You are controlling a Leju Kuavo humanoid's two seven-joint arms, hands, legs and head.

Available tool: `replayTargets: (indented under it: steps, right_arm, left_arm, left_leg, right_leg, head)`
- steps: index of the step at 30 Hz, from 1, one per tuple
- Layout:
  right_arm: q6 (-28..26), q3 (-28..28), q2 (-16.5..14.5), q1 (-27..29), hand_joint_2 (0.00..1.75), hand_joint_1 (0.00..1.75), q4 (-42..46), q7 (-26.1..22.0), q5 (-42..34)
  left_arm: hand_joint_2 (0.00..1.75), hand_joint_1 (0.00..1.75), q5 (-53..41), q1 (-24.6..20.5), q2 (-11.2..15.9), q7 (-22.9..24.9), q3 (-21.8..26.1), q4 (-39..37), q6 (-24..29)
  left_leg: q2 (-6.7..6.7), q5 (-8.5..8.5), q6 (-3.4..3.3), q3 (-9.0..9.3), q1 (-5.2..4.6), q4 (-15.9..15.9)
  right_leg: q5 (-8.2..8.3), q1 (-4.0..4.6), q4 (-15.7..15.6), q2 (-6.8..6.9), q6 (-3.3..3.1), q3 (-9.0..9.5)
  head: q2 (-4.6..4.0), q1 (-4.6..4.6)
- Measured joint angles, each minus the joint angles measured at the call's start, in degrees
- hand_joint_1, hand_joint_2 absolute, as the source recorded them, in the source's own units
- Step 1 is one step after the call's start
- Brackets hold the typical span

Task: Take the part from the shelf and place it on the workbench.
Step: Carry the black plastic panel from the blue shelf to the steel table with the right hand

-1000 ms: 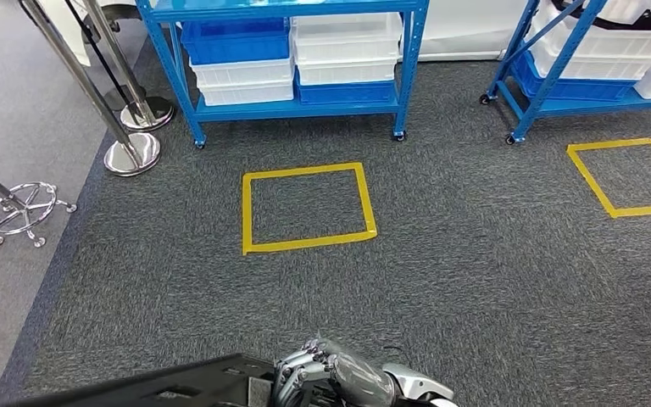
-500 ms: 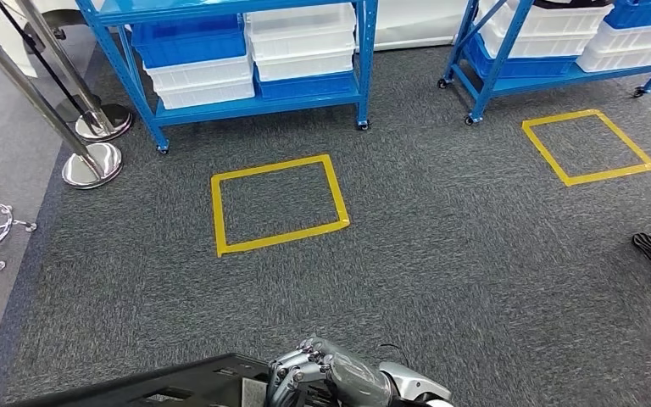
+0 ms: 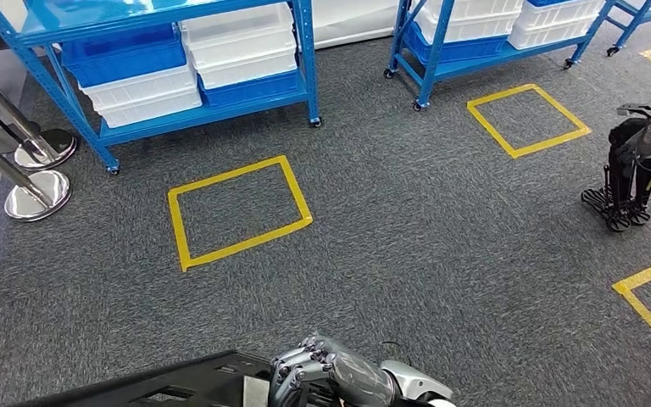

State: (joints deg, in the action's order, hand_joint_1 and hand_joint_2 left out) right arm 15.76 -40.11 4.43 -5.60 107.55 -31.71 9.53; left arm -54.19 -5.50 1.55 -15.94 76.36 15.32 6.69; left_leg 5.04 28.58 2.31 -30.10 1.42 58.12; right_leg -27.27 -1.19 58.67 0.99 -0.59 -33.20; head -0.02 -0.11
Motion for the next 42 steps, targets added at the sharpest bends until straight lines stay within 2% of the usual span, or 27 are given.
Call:
replayTargets:
  steps: [1,3,4,5,6,8,9,11,12,14,16,18,20,21,22,24,26,27,29,31,34,35,36,37,38,40,42]
  right_arm:
    - [-0.31,0.08,0.05,-0.12,1.75,1.75,-0.17,-0.57,0.02]
    - [-0.46,0.26,0.20,-0.33,1.75,1.75,-0.66,-1.69,0.02]
    - [-0.45,0.36,0.29,-0.37,1.75,1.75,-0.91,-2.05,0.02]
    - [-0.44,0.47,0.39,-0.36,1.75,1.75,-1.13,-2.25,0.02]
    - [-0.44,0.59,0.49,-0.36,1.75,1.75,-1.33,-2.37,0.02]
    - [-0.34,0.92,0.58,-0.39,1.75,1.75,-1.67,-2.53,0.14]
    - [-0.25,1.12,0.60,-0.43,1.75,1.75,-1.79,-2.58,0.27]
    - [0.08,1.49,0.62,-0.74,1.75,1.75,-2.05,-2.65,0.56]
    - [0.26,1.62,0.64,-0.88,1.75,1.75,-2.17,-2.67,0.68]
    - [0.64,1.84,0.70,-1.09,1.75,1.75,-2.28,-2.70,0.84]
    - [0.85,2.00,0.79,-1.34,1.75,1.75,-2.25,-2.66,1.13]
    - [0.84,2.03,0.86,-1.66,1.75,1.75,-2.22,-2.58,1.57]
    - [0.84,2.03,0.95,-1.70,1.75,1.75,-2.22,-2.53,1.81]
    - [0.85,2.03,1.01,-1.67,1.75,1.75,-2.22,-2.53,1.84]
    - [0.85,2.03,1.05,-1.65,1.75,1.75,-2.22,-2.52,1.84]
    - [0.85,2.03,1.11,-1.72,1.75,1.75,-2.17,-2.49,1.86]
    - [0.83,2.03,1.16,-1.83,1.75,1.75,-2.03,-2.42,1.87]
    - [0.79,2.03,1.19,-1.89,1.75,1.75,-1.92,-2.37,1.87]
    - [0.68,2.04,1.23,-1.92,1.75,1.75,-1.44,-2.16,1.87]
    - [0.53,2.04,1.23,-2.02,1.75,1.75,-0.69,-1.81,1.97]
    - [0.41,1.99,1.19,-2.29,1.75,1.75,0.15,-1.41,2.37]
    - [0.39,1.96,1.18,-2.31,1.75,1.75,0.27,-1.35,2.57]
    - [0.36,1.93,1.20,-2.30,1.75,1.75,0.36,-1.31,2.78]
    - [0.30,1.89,1.22,-2.30,1.75,1.75,0.44,-1.26,2.93]
    - [0.25,1.83,1.25,-2.30,1.75,1.75,0.55,-1.22,3.02]
    - [0.14,1.66,1.28,-2.33,1.75,1.75,0.80,-1.11,3.18]
    - [-0.05,1.53,1.32,-2.38,1.75,1.75,0.96,-0.90,3.41]
  left_arm:
    - [1.75,0.00,-0.20,-0.02,0.00,-0.11,-0.01,0.00,-0.21]
    - [1.75,0.00,-0.42,0.09,0.02,-0.17,-0.01,0.00,-0.45]
    - [1.75,0.00,-0.43,0.17,0.03,-0.17,-0.01,0.00,-0.49]
    - [1.75,0.00,-0.44,0.22,0.04,-0.17,-0.01,0.00,-0.50]
    - [1.75,0.00,-0.48,0.24,0.04,-0.18,-0.01,0.00,-0.51]
    - [1.75,0.00,-0.58,0.21,0.09,-0.25,-0.01,0.00,-0.53]
    - [1.75,0.00,-0.65,0.19,0.23,-0.30,-0.01,0.00,-0.53]
    - [1.75,0.00,-0.72,0.21,0.49,-0.37,-0.01,0.00,-0.53]
    - [1.75,0.00,-0.73,0.18,0.66,-0.37,-0.01,0.00,-0.52]
    - [1.75,0.00,-0.72,0.01,0.84,-0.34,-0.01,0.00,-0.49]
    - [1.75,0.00,-0.72,-0.13,0.88,-0.30,-0.02,0.00,-0.30]
    - [1.75,0.00,-0.77,0.02,0.85,-0.22,-0.02,0.00,0.08]
    - [1.75,0.00,-0.84,0.19,0.83,-0.19,-0.01,0.00,0.42]
    - [1.75,0.00,-0.86,0.19,0.83,-0.18,-0.01,0.00,0.51]
    - [1.75,0.00,-0.89,0.15,0.83,-0.18,-0.01,0.00,0.55]
    - [1.75,0.00,-0.96,0.06,0.82,-0.18,-0.01,0.00,0.64]
    - [1.75,0.00,-1.06,-0.03,0.82,-0.20,-0.02,0.00,1.14]
    - [1.75,0.00,-1.08,-0.10,0.83,-0.24,-0.03,0.00,1.48]
    - [1.75,0.00,-1.11,-0.35,0.82,-0.48,-0.03,0.00,2.20]
    - [1.75,0.00,-1.18,-0.61,0.81,-0.76,-0.03,0.00,2.77]
    - [1.75,0.00,-1.24,-0.56,0.96,-0.95,-0.03,0.00,3.08]
    - [1.75,0.00,-1.29,-0.50,1.01,-0.96,-0.03,0.00,3.07]
    - [1.75,0.00,-1.38,-0.47,1.03,-0.97,-0.04,0.00,3.05]
    - [1.75,0.00,-1.48,-0.46,1.04,-0.97,-0.05,0.00,3.02]
    - [1.75,0.00,-1.58,-0.48,1.06,-0.96,-0.06,0.00,2.99]
    - [1.75,0.00,-1.64,-0.51,1.16,-0.86,-0.09,0.00,2.92]
    - [1.75,0.00,-1.70,-0.54,1.22,-0.51,-0.10,0.00,2.87]
  left_leg:
    - [-1.21,1.49,0.17,-0.83,0.12,1.98]
    - [-3.77,5.61,0.27,-4.10,0.20,9.31]
    - [-4.28,7.10,0.20,-5.88,0.16,13.13]
    - [-4.50,7.61,0.05,-7.06,0.12,15.53]
    - [-4.60,6.93,-0.21,-7.21,0.07,15.71]
    - [-5.57,2.99,-1.03,-4.53,-0.13,9.85]
    - [-7.11,1.31,-1.59,-2.70,-0.17,5.99]
    - [-9.72,-0.28,-2.42,-0.41,-0.32,0.85]
    - [-10.19,-0.12,-2.61,-0.17,-0.41,0.20]
    - [-8.96,-0.56,-2.78,0.06,-0.46,-0.69]
    - [-7.37,-1.27,-3.15,0.44,-0.29,-1.82]
    - [-5.56,-1.53,-3.52,0.45,-0.45,-2.26]
    - [-3.76,-1.47,-3.66,0.08,-0.68,-2.06]
    - [-2.94,-1.43,-3.64,-0.08,-0.74,-1.93]
    - [-2.19,-1.37,-3.58,-0.18,-0.78,-1.77]
    - [-0.87,-1.08,-3.28,-0.20,-0.83,-1.37]
    - [0.15,-0.70,-2.71,-0.14,-1.04,-0.93]
    - [0.58,-0.59,-2.38,-0.09,-1.12,-0.84]
    - [1.39,-0.47,-1.77,0.07,-1.18,-0.68]
    - [-0.14,0.94,-1.20,-0.53,-0.96,1.31]
    - [-4.08,6.38,-0.60,-4.73,-0.65,10.75]
    - [-4.45,7.59,-0.50,-6.26,-0.64,13.86]
    - [-4.58,7.73,-0.46,-7.13,-0.64,15.45]
    - [-4.66,6.69,-0.49,-7.09,-0.63,14.99]
    - [-4.88,4.62,-0.58,-6.01,-0.61,12.30]
    - [-6.85,0.62,-0.97,-2.72,-0.51,4.49]
    - [-8.69,-0.53,-1.48,-0.90,-0.49,0.30]
  right_leg:
    - [0.20,-0.07,-0.10,-0.48,-0.34,-0.10]
    - [0.48,0.05,-0.13,-1.57,-0.79,-0.44]
    - [0.57,0.19,-0.08,-2.24,-0.91,-0.63]
    - [0.63,0.36,-0.02,-2.93,-0.99,-0.76]
    - [0.67,0.52,0.05,-3.63,-1.04,-0.82]
    - [0.71,0.77,0.12,-5.04,-1.04,-0.69]
    - [0.78,0.82,0.13,-5.68,-0.94,-0.65]
    - [1.08,0.67,0.20,-7.00,-0.44,-0.97]
    - [1.34,0.48,0.15,-7.65,-0.03,-1.27]
    - [1.74,0.24,0.10,-8.52,0.87,-1.73]
    - [0.50,0.56,1.97,-6.30,1.49,-2.71]
    - [-3.13,0.84,8.01,-2.85,1.67,-5.63]
    - [-6.00,0.73,14.27,-1.62,1.73,-8.57]
    - [-6.01,0.66,15.12,-1.38,1.77,-8.79]
    - [-4.94,0.59,13.66,-1.13,1.78,-7.74]
    - [-1.84,0.67,5.99,0.53,1.47,-3.02]
    - [-0.28,1.03,0.21,2.07,0.84,0.29]
    - [-0.36,1.26,-0.49,2.23,0.50,0.57]
    - [-0.03,1.28,-0.58,1.11,-0.12,0.42]
    - [0.37,0.95,-1.04,0.12,-0.81,0.49]
    - [0.71,0.70,-1.27,-1.51,-1.39,0.44]
    - [0.74,0.73,-1.22,-2.19,-1.42,0.37]
    - [0.75,0.75,-1.13,-2.87,-1.43,0.33]
    - [0.74,0.77,-1.01,-3.59,-1.41,0.32]
    - [0.71,0.77,-0.86,-4.32,-1.37,0.34]
    - [0.62,0.82,-0.49,-5.71,-1.10,0.24]
    - [0.73,0.79,-0.20,-7.01,-0.52,-0.28]
  head:
    - [0.00,0.00]
    - [0.00,0.00]
    - [0.00,0.00]
    - [0.00,0.00]
    - [0.00,0.00]
    - [0.01,0.00]
    - [0.01,0.01]
    - [0.01,0.01]
    - [0.01,0.00]
    - [0.01,0.00]
    - [0.01,0.02]
    - [0.01,0.02]
    - [0.01,0.02]
    - [0.02,0.02]
    - [0.02,0.02]
    - [0.01,0.02]
    - [0.01,0.01]
    - [0.01,0.01]
    - [0.00,0.01]
    - [0.00,0.00]
    - [0.00,0.00]
    - [0.00,0.01]
    - [0.00,0.00]
    - [0.00,0.00]
    - [0.00,0.00]
    - [0.00,0.01]
    - [0.00,0.01]
